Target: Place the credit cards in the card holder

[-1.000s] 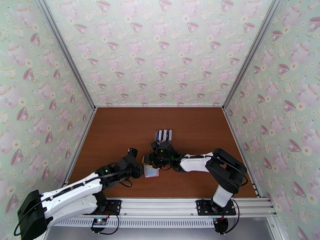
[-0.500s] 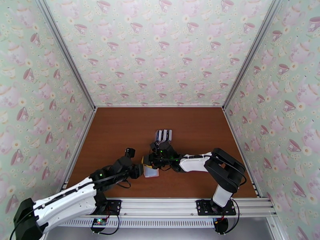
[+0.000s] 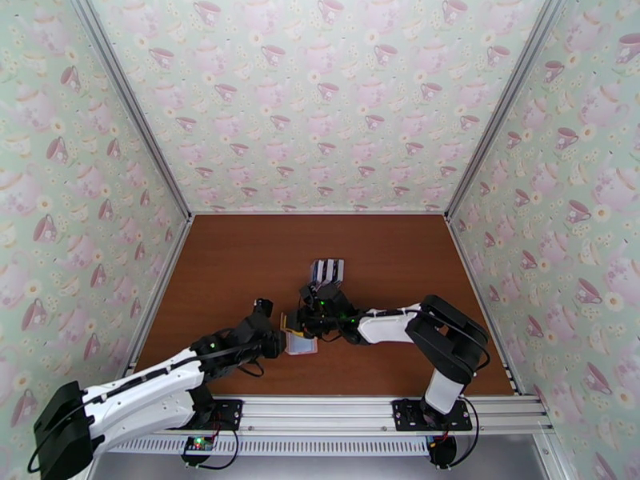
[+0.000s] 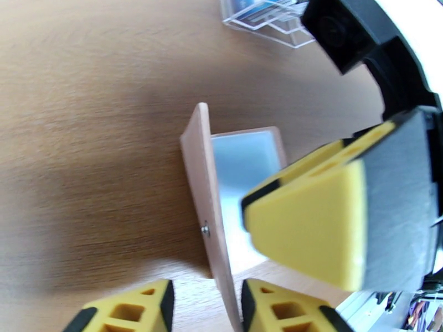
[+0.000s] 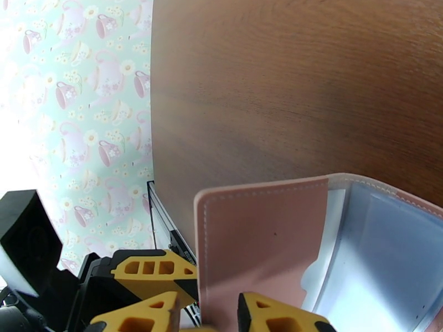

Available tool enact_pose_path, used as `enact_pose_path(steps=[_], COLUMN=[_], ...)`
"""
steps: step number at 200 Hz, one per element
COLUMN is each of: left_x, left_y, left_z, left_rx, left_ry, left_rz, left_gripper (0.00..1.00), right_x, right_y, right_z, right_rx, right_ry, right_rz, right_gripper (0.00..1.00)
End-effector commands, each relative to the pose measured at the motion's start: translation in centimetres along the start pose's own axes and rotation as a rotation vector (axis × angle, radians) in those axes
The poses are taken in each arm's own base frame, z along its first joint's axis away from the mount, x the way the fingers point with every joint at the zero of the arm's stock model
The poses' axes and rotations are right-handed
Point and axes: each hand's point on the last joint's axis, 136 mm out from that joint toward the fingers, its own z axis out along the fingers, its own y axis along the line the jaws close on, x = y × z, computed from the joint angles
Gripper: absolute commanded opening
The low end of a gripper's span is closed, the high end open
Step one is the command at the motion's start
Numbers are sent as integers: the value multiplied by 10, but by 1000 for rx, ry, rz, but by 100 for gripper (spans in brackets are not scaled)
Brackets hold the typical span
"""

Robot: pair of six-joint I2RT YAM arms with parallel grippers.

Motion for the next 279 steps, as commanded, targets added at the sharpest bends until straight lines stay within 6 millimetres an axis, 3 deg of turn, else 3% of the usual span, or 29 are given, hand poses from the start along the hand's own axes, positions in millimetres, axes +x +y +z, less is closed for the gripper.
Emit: enact_pose_path(steps=[1,67,124,201,279], left_x=[14,27,32,26,37], left_y=[23,48,69,58,38], left_z=[2,8,16,39,50], left_rx=[-80,-189,-319,-340,-223], left_ry=[19,56,108,158,175], left_rz=[-16,-28,-28,19,-46], left_gripper=[33,35,38,37,33], right_x=[2,3,3,-1,5], right_y=[4,-8,-19,-53,-79], right_z=[6,18,12,-25,-59], right_rx=[-22,-4,39,138,224], right_ry=[17,37,17,-78,-128], right_rz=[-4,19,18,63,76], right_gripper=[34,34,34,32,33])
